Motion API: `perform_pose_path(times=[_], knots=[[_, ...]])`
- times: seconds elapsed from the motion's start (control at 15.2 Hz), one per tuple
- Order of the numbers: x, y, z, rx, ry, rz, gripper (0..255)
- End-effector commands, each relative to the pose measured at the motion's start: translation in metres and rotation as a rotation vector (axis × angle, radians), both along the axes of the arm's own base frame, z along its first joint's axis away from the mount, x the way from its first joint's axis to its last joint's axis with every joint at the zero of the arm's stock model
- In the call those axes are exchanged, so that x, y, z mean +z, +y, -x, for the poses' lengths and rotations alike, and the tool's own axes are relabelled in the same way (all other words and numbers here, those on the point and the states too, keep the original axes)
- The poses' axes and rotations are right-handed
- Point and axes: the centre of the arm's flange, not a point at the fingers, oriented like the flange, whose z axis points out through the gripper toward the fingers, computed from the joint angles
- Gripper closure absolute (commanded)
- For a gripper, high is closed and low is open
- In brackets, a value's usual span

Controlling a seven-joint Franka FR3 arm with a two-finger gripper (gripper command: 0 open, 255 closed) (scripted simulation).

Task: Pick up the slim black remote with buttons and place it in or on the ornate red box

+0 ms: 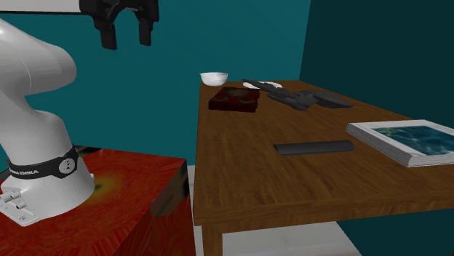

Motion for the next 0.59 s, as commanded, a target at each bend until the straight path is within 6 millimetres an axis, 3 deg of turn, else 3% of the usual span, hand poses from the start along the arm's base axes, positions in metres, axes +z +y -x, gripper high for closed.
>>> perform_pose_path(times=[0.0,0.53], knots=[[0.000,0.000,0.000,0.000,0.000,0.000,0],[-0.052,0.017,-0.083,0.069,-0.050,-0.008,0]])
